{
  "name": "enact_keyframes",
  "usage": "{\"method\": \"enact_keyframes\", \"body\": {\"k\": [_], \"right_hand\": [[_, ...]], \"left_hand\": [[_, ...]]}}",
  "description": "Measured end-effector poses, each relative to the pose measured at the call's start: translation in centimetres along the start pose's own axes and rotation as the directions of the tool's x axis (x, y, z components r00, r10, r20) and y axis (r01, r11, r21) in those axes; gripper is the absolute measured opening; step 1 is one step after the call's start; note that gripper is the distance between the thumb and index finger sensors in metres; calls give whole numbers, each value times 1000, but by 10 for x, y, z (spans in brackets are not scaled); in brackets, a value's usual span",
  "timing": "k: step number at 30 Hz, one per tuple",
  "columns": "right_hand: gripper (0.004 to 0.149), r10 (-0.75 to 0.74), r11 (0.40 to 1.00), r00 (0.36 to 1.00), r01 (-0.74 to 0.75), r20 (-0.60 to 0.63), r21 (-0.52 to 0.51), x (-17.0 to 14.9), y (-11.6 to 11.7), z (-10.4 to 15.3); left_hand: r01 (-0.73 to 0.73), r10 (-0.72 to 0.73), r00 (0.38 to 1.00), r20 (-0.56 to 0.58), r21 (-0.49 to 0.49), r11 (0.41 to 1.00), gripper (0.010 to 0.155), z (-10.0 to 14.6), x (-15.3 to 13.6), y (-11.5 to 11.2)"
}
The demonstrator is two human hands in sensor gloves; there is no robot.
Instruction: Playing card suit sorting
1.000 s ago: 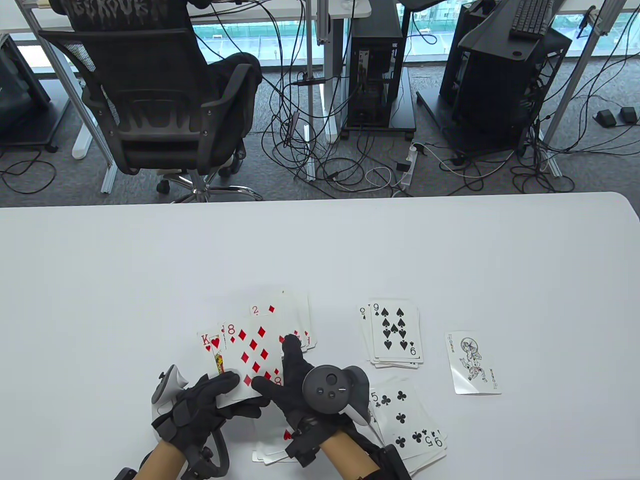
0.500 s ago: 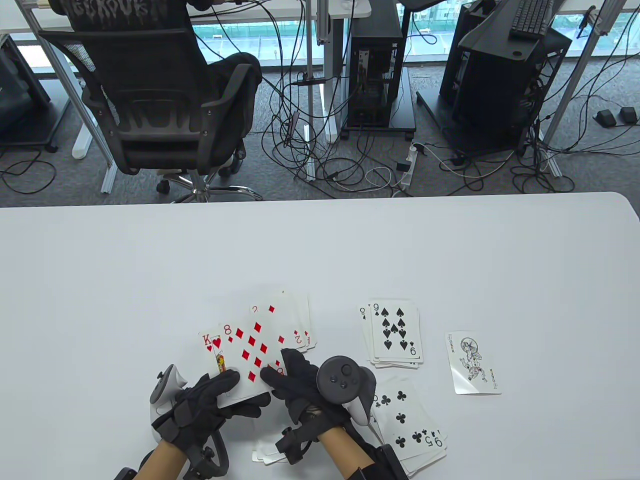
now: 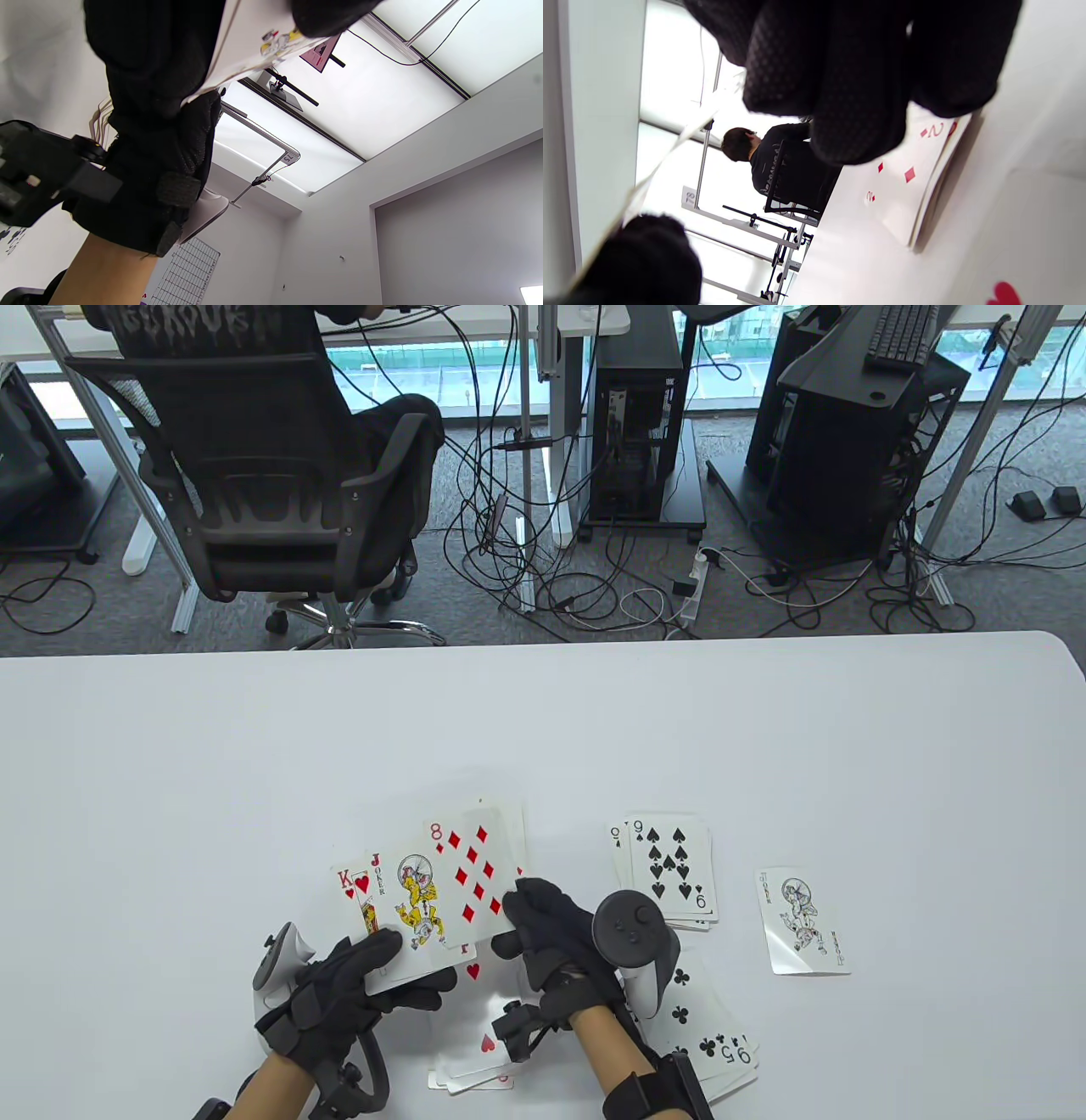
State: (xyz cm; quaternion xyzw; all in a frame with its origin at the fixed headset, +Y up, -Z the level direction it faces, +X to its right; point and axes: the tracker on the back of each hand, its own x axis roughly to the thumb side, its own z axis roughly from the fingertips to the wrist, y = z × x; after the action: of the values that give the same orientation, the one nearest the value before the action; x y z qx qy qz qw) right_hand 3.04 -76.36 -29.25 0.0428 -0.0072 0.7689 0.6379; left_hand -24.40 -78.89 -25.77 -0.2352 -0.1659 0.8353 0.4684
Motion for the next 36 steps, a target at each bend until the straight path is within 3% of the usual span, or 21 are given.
{"method": "enact_keyframes", "body": {"k": [3, 6, 10, 14, 18, 23, 25, 28, 30, 32, 36], "right_hand": [[40, -171, 985, 981, 167, -88, -53, -3, -12, -9], [40, -191, 975, 974, 174, -120, -135, -2, -20, -22], [40, 80, 981, 984, -106, -161, -160, 0, -22, -41], [40, 383, 906, 904, -408, -187, -114, 0, -4, -55], [41, 510, 849, 840, -526, -185, -48, -2, 17, -63], [44, 762, 639, 627, -769, -160, 33, 2, 38, -72], [46, 858, 508, 494, -857, -139, 86, 4, 46, -74], [50, 925, 375, 364, -919, -104, 118, 4, 52, -74], [52, 948, 317, 306, -938, -90, 143, 2, 54, -73], [54, 942, 335, 328, -936, -78, 110, 4, 53, -70], [55, 881, 473, 472, -879, -33, 54, 17, 47, -63]], "left_hand": [[-8, 8, 1000, 12, 19, 1000, 41, 1, 1, 2], [-19, 18, 1000, 15, 33, 999, 41, 1, 1, 5], [-27, 26, 999, 24, 40, 999, 41, 2, 1, 6], [-37, 36, 999, 41, 41, 998, 41, 2, 4, 7], [-45, 43, 998, 51, 51, 998, 41, 3, 5, 9], [-52, 49, 998, 47, 48, 997, 40, 3, 5, 8], [-54, 51, 998, 48, 49, 997, 40, 3, 5, 8], [-55, 52, 997, 48, 48, 997, 40, 3, 6, 7], [-54, 52, 998, 47, 45, 998, 40, 3, 6, 7], [-54, 52, 998, 47, 45, 998, 40, 3, 6, 7], [-52, 50, 998, 44, 45, 998, 40, 3, 5, 7]]}}
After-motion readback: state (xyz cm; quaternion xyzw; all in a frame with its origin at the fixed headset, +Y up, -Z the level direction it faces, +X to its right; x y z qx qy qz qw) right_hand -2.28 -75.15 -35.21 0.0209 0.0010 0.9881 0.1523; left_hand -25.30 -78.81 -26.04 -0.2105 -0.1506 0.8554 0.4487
